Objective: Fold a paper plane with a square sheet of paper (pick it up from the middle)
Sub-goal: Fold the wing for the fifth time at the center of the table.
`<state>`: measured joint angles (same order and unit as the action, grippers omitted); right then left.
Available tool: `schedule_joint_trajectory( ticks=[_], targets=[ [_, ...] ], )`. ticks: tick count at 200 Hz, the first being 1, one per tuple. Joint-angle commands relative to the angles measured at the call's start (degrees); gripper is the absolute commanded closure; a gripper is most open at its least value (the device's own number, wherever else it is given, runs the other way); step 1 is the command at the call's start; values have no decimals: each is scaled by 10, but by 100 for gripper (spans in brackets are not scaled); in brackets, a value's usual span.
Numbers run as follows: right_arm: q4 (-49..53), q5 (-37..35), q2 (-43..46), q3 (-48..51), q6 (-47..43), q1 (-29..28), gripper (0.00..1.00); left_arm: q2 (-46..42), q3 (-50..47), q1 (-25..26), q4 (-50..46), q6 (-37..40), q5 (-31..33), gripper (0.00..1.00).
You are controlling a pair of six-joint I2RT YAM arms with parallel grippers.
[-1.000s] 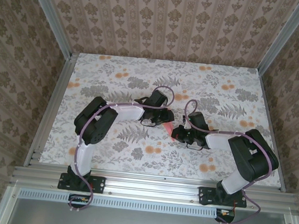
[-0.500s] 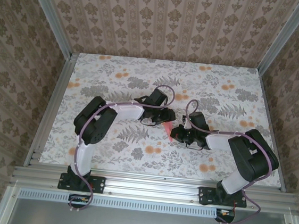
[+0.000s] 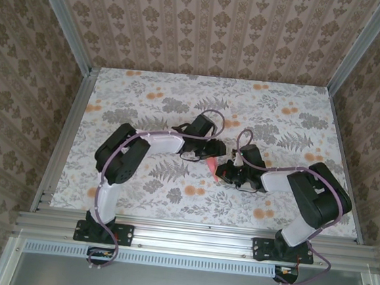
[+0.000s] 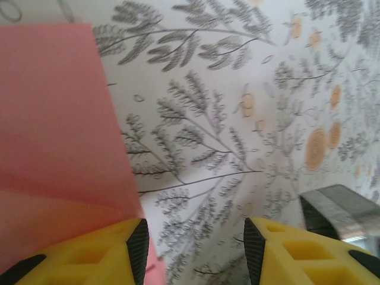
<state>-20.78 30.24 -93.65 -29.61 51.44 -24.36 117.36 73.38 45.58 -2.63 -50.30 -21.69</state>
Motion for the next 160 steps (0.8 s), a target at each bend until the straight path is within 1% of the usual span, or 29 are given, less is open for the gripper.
schedule_joint_trajectory(
  ticks=[1,11,41,56,69,79,95,109,126,146,160],
  targets=[
    [0,-12,2,13,11,1,100,25,16,0,-18,19,-1,52],
    [6,-15,12,14,9,1,99,29,16,1,-22,19,2,52],
    [43,-31,53,11,-17,1,81,41,19,2,-29,23,2,52],
    [63,-44,80,11,-28,1,76,42,20,2,-32,25,2,52],
    [74,-49,100,8,-39,1,74,42,22,2,-33,25,3,52],
    [82,-46,111,2,-49,1,77,43,23,2,-36,26,3,52],
    [73,-8,106,-9,-56,0,90,44,27,2,-38,28,2,52],
    [60,23,87,-20,-53,0,97,44,29,2,-40,28,1,52],
    [38,34,63,-25,-41,0,100,45,32,3,-44,29,1,53],
    [27,50,34,-37,-36,0,100,44,33,3,-47,31,2,53],
    [34,46,21,-45,-37,0,100,45,33,3,-49,32,1,52]
  ],
)
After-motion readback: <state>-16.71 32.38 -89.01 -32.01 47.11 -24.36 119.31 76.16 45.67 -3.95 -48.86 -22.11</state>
